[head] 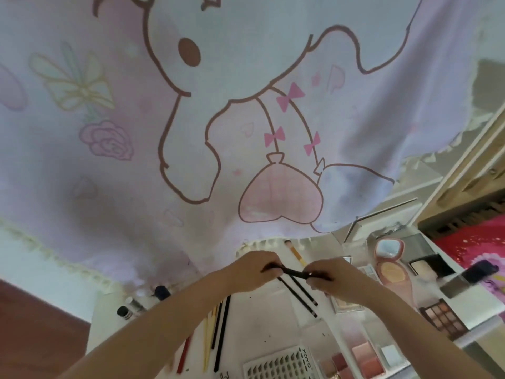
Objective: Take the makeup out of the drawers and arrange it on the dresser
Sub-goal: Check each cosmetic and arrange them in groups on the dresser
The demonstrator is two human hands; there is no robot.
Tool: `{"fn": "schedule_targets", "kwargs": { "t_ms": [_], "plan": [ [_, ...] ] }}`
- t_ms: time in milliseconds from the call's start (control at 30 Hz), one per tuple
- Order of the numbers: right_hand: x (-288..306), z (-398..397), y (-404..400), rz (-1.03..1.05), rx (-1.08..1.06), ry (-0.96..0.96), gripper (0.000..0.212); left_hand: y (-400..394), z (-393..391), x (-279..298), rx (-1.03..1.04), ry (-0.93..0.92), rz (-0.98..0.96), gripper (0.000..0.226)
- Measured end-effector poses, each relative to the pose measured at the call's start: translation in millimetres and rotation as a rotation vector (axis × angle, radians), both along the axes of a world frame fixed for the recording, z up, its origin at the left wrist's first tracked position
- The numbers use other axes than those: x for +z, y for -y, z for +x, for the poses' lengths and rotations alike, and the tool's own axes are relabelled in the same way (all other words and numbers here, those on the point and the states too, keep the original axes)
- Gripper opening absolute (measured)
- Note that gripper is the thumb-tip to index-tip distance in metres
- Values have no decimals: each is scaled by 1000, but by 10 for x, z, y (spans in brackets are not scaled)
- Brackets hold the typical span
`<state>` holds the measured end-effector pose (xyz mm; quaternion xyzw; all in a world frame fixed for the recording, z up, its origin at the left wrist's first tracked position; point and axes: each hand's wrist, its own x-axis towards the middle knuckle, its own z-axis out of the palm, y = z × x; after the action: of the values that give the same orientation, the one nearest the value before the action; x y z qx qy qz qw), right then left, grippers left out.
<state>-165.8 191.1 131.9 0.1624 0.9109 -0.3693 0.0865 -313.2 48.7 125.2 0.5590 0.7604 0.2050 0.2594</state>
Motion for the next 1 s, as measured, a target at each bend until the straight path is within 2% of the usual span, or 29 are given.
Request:
{"fn": "schedule_targets", "kwargs": {
  "t_ms": [100,267,367,500,733,1000],
  "plan": [
    [161,-17,18,130,89,-18,28,71,-28,276,9,-39,-24,26],
    [414,-47,40,305,236,-113,27,282,-151,590,30,30,9,37],
    [575,40,-126,392,192,-126,34,549,-366,752,256,211,123,39],
    [670,62,-218,359,116,-168,25,814,-505,889,410,325,283,37],
    [571,-113,119,243,112,-292,22,664,-175,758,380,242,215,20],
    [369,-41,112,219,111,-257,21,621,-130,645,363,250,130,16]
  ]
}}
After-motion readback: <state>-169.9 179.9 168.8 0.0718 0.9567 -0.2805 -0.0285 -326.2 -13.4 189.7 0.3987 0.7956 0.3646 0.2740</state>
